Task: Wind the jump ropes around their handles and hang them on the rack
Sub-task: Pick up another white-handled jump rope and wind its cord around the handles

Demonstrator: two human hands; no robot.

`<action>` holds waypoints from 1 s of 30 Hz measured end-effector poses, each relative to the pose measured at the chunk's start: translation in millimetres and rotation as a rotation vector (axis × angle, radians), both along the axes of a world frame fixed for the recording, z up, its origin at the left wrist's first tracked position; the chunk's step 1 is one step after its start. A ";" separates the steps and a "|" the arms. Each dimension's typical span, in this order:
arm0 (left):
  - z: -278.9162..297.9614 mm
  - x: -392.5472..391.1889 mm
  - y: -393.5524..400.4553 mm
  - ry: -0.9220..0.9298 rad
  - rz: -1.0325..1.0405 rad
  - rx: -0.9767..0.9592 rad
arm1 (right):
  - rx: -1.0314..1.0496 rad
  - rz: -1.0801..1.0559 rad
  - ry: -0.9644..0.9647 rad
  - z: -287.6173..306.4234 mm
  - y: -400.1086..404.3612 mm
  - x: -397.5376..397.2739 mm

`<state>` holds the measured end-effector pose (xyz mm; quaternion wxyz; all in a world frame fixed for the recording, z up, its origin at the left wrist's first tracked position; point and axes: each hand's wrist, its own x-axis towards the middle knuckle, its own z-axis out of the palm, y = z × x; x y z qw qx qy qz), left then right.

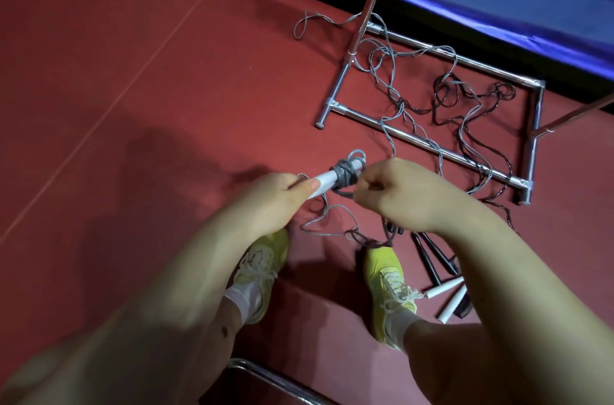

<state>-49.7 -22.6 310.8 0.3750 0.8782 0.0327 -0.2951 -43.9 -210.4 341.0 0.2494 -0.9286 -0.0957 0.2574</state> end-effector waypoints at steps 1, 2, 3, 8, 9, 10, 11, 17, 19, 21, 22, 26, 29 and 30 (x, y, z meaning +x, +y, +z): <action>0.1 0.2 0.3 0.001 -0.006 0.001 | 0.000 0.008 -0.043 0.0 0.8 -0.7; -0.1 0.6 0.1 0.009 -0.018 -0.004 | 0.007 0.019 -0.096 0.0 0.9 -1.1; -0.3 0.4 -0.7 0.028 -0.041 -0.018 | 0.022 0.032 -0.146 0.0 0.1 -1.3; 1.9 -8.2 -5.2 0.143 -0.297 -0.037 | 0.112 0.109 -0.074 3.1 -0.7 -3.7; 3.3 -9.2 -5.0 0.161 -0.348 -0.040 | 0.142 0.110 -0.028 3.1 -1.2 -3.5; 4.8 -10.2 -3.7 0.186 -0.389 -0.054 | 0.184 0.104 0.026 2.9 -2.0 -3.3; 5.9 -11.0 -2.2 0.218 -0.418 -0.077 | 0.240 0.094 0.087 2.7 -3.2 -2.9; 11.8 -12.4 1.3 0.355 -0.534 -0.212 | 0.518 0.089 0.448 -3.4 -15.2 -1.1; 16.3 -12.8 -1.3 0.380 -0.541 -0.313 | 0.603 0.059 0.570 -5.5 -17.6 -2.2; 17.8 -13.8 -1.8 0.389 -0.496 -0.437 | 0.706 0.015 0.623 -7.8 -20.1 -1.1; 17.2 -13.8 -1.9 0.391 -0.458 -0.496 | 0.769 -0.019 0.623 -9.0 -23.3 -1.0; 13.6 -15.3 -0.9 0.448 -0.186 -0.730 | 1.125 -0.206 0.566 -8.2 -20.8 -0.6; 13.0 -12.7 -2.3 0.549 0.014 -0.877 | 1.308 -0.632 0.592 -12.0 -12.5 2.1; 14.4 -10.5 -2.2 0.580 0.043 -0.929 | 1.331 -0.688 0.575 -13.3 -11.4 2.8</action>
